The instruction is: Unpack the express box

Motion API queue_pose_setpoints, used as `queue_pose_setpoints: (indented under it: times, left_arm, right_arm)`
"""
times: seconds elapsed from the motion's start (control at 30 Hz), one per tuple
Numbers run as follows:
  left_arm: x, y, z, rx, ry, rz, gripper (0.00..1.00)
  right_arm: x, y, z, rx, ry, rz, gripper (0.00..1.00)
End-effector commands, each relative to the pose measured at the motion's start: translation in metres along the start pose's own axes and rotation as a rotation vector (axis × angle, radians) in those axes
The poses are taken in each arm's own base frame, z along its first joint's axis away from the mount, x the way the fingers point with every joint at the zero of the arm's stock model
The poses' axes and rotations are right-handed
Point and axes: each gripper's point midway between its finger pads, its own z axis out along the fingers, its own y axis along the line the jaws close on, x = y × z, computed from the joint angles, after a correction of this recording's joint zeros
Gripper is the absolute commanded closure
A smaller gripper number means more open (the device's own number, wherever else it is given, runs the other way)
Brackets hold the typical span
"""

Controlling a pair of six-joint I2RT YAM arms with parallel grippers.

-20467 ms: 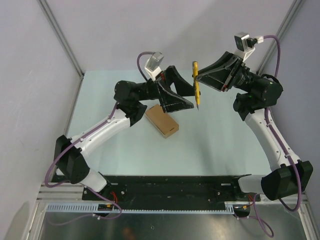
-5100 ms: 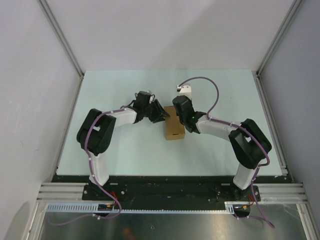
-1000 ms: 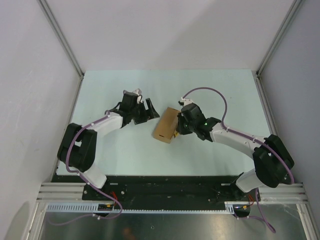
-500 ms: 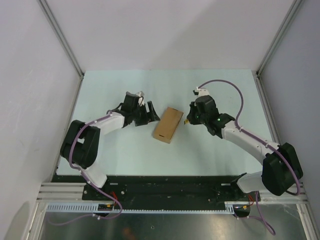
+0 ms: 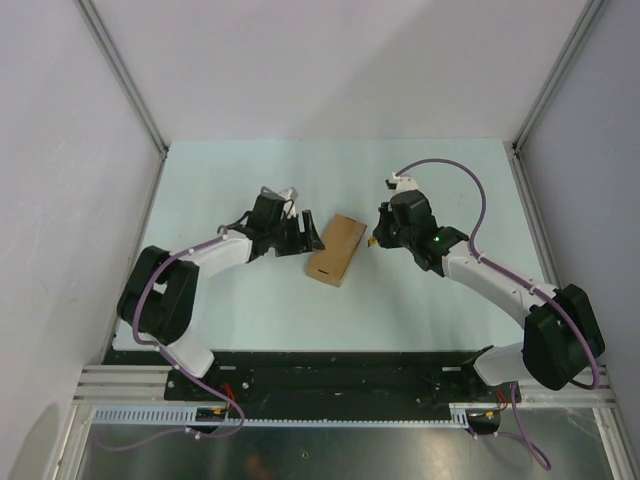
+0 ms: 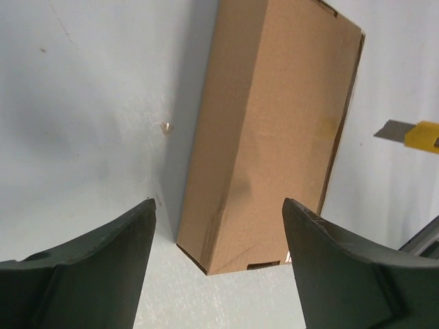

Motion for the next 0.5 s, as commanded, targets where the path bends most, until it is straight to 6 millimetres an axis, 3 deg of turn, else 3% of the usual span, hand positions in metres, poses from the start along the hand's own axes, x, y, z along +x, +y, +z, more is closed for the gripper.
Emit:
queue_pose_setpoints:
  times: [0.0,0.27,0.43,0.47]
  left_arm:
    - [-0.007,-0.016,0.002,0.042,-0.011,0.050,0.23]
    - [-0.005,-0.014,0.021,0.032,0.025,0.031,0.29]
    - [-0.009,-0.008,0.015,-0.004,-0.008,0.042,0.30]
    - [-0.018,-0.002,0.008,-0.052,-0.057,0.041,0.29]
  right_arm:
    - [-0.019,0.003,-0.001,0.003,-0.055,-0.007,1.00]
    - [-0.028,-0.004,0.000,0.049,-0.095,0.001,1.00]
    - [-0.047,-0.014,0.008,0.103,-0.181,0.019,1.00]
    - [-0.046,-0.016,0.013,0.114,-0.183,0.017,1.00]
